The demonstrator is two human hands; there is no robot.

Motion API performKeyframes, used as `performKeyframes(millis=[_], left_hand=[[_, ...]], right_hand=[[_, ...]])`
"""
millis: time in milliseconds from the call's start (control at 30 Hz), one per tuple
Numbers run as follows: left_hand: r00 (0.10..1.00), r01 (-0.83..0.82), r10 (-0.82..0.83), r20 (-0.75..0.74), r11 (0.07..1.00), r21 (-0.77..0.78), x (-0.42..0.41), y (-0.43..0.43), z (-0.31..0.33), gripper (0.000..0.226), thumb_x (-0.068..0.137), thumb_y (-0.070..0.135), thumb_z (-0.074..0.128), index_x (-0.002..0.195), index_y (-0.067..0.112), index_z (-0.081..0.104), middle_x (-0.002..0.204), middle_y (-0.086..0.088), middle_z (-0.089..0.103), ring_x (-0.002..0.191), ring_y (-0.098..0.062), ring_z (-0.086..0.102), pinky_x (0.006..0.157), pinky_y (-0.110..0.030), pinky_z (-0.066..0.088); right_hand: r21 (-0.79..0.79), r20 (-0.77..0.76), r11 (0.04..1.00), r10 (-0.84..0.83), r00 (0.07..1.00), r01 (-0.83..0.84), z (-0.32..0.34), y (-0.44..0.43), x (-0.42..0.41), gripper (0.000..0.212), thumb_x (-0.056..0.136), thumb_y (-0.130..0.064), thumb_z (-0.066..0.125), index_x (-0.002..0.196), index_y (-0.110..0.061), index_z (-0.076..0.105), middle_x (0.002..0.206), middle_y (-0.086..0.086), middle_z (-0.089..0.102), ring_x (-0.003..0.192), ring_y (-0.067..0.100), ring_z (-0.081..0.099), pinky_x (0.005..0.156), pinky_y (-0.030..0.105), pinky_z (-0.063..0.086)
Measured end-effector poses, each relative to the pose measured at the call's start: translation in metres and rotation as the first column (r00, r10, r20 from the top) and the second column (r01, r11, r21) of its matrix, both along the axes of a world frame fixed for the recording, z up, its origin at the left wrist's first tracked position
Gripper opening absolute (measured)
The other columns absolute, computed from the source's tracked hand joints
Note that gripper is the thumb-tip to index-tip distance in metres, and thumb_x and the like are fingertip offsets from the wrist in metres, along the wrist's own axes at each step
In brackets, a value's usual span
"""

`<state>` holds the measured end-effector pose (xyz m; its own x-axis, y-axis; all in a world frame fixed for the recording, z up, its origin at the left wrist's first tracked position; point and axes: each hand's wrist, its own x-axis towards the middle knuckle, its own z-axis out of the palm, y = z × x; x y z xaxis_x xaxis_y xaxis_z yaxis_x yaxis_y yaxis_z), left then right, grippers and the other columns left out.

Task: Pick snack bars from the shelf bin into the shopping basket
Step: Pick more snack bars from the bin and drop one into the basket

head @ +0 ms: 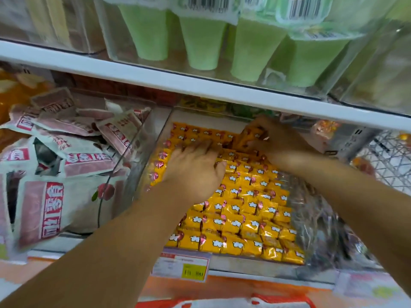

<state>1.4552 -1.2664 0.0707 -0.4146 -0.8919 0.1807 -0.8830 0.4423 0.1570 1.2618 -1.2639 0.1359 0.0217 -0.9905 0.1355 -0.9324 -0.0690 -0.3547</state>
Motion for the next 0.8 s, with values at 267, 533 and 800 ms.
performKeyframes(millis=[267,533,800], left_hand=[[0.999,-0.003,0.002,-0.04,1.0,-0.029,0.002,0.006,-0.004,0.065,0.091,0.053,0.012,0.149,0.032,0.034,0.155,0.006,0.035,0.145,-0.016,0.025,0.119,-0.04,0.009],[0.999,-0.008,0.006,-0.052,0.999,-0.035,0.001,0.008,-0.005,0.065,0.09,0.052,0.012,0.15,0.034,0.03,0.157,0.006,0.032,0.146,-0.016,0.023,0.12,-0.041,0.01],[0.997,-0.005,0.003,-0.079,1.0,-0.019,0.001,0.007,-0.005,0.052,0.101,0.05,0.024,0.148,0.032,0.035,0.157,0.005,0.033,0.146,-0.016,0.023,0.119,-0.041,0.009]], right_hand=[[0.168,-0.283,0.971,0.215,0.935,-0.172,-0.016,-0.041,-0.005,0.015,0.096,-0.03,0.06,0.107,-0.029,0.07,0.1,0.001,0.057,0.09,0.016,0.056,0.092,0.034,0.044],[0.166,-0.286,0.967,0.234,0.929,-0.193,-0.008,-0.039,0.002,0.023,0.099,-0.03,0.055,0.096,-0.018,0.074,0.066,-0.011,0.055,0.063,0.004,0.054,0.087,0.036,0.05],[0.023,-0.059,0.991,0.132,0.989,-0.131,-0.034,-0.06,0.038,0.014,0.09,-0.032,0.068,0.093,-0.019,0.072,0.104,0.002,0.068,0.098,0.018,0.061,0.084,0.03,0.046]])
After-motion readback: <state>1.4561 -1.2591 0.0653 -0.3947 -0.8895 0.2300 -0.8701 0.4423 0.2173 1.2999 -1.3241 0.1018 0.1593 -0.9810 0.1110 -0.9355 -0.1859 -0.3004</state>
